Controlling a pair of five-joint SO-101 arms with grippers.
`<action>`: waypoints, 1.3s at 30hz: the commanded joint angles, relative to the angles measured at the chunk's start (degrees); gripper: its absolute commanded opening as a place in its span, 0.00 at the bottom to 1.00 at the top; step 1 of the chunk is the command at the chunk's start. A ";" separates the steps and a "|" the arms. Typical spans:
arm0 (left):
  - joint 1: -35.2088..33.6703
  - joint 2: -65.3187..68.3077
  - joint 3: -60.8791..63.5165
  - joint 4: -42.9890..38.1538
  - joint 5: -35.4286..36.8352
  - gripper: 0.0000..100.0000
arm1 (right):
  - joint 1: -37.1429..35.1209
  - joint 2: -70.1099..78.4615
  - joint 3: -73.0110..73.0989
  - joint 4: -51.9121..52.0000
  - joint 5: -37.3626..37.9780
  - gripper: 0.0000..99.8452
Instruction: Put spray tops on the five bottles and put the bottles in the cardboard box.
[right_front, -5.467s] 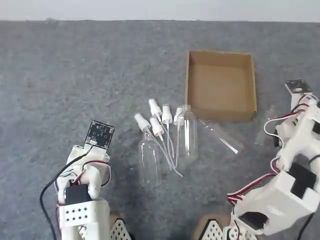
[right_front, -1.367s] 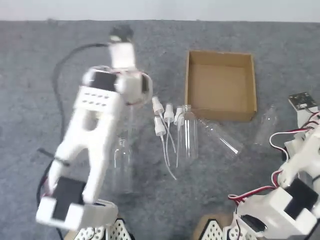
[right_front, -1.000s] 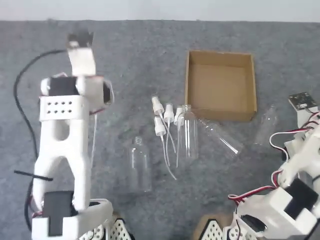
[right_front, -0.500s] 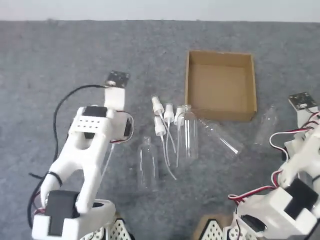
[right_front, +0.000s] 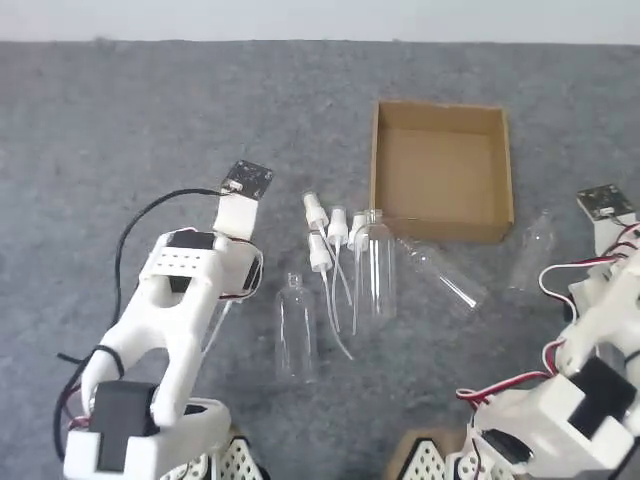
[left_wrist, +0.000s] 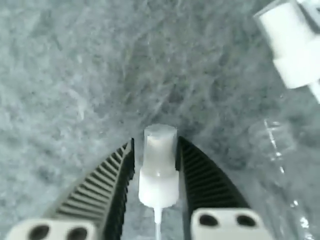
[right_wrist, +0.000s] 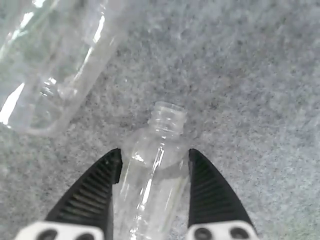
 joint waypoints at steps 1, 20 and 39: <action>-0.44 -2.64 -2.86 -0.88 -0.70 0.12 | 0.66 -2.51 1.58 -0.92 -0.18 0.01; -0.44 6.42 -6.37 -0.97 -2.37 0.01 | 0.57 -2.51 1.58 -0.92 -0.18 0.01; 0.09 -25.32 1.27 8.88 3.25 0.01 | 0.31 -3.21 0.70 0.48 -0.70 0.20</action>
